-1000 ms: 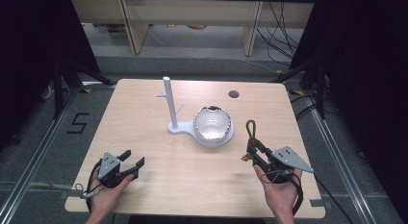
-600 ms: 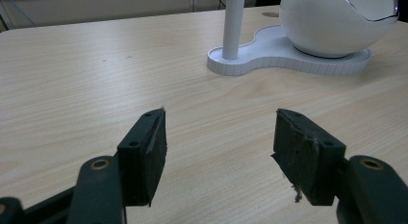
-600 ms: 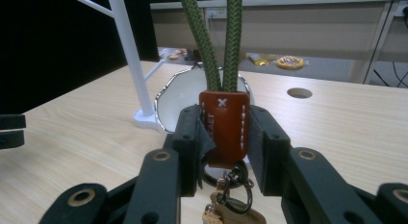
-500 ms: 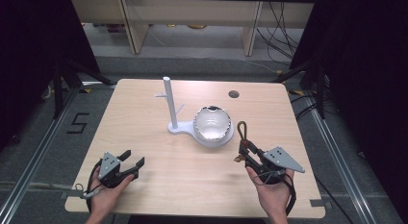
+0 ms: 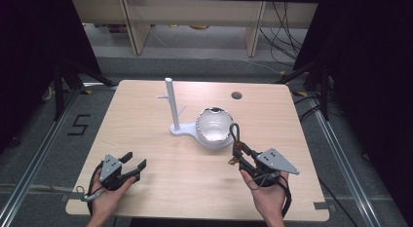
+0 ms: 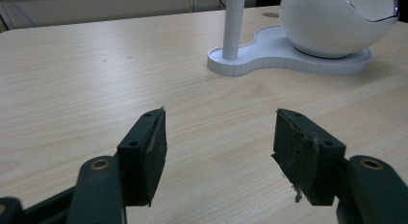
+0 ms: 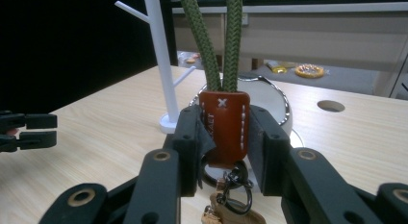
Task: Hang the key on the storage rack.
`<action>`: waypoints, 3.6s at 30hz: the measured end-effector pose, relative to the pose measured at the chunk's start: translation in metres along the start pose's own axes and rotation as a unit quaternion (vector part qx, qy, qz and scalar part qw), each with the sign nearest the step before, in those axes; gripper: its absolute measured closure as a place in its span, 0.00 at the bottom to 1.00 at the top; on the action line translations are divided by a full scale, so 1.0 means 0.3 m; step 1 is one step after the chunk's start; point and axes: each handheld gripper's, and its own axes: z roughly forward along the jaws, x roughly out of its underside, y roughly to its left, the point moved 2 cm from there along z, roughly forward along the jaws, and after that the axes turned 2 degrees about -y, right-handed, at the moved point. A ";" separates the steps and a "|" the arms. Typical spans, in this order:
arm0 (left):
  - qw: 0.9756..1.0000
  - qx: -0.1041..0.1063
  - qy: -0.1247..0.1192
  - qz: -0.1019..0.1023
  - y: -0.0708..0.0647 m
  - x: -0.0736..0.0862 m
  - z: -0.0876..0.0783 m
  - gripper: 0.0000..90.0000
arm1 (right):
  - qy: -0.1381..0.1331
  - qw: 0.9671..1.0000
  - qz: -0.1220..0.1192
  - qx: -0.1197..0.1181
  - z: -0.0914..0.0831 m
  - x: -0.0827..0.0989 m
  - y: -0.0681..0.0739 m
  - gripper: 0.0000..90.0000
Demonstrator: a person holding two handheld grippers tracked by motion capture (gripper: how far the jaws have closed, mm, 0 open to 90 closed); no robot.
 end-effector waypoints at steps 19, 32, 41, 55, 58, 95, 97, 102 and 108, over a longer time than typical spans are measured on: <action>1.000 0.000 0.000 0.001 0.000 0.000 0.001 0.40 | -0.013 0.999 -0.006 -0.037 0.054 -0.011 0.076 0.76; 1.000 0.001 0.000 0.000 0.001 0.000 0.000 0.40 | -0.015 0.999 -0.005 -0.052 0.082 -0.004 0.116 0.76; 1.000 0.006 0.001 -0.010 0.003 0.000 -0.002 0.39 | -0.015 0.997 -0.012 -0.069 0.112 0.005 0.143 0.76; 0.995 0.072 -0.045 -0.047 -0.091 -0.149 -0.055 0.38 | -0.008 0.997 -0.017 -0.075 0.152 0.013 0.186 0.76; 0.993 0.095 -0.060 -0.048 -0.128 -0.200 -0.058 0.38 | -0.025 0.996 -0.028 -0.080 0.166 0.010 0.188 0.76; 0.966 0.243 -0.060 -0.067 -0.366 -0.395 0.086 0.85 | -0.003 0.994 -0.034 -0.105 0.216 0.044 0.262 0.76; 0.966 0.241 -0.061 -0.068 -0.363 -0.395 0.087 0.89 | -0.006 0.994 -0.044 -0.099 0.215 0.042 0.258 0.76; 0.967 0.240 -0.059 -0.065 -0.363 -0.398 0.084 0.92 | -0.006 0.994 -0.049 -0.101 0.216 0.041 0.261 0.76; 0.969 0.235 -0.057 -0.046 -0.366 -0.404 0.081 0.93 | 0.005 0.994 -0.036 -0.102 0.215 0.042 0.267 0.72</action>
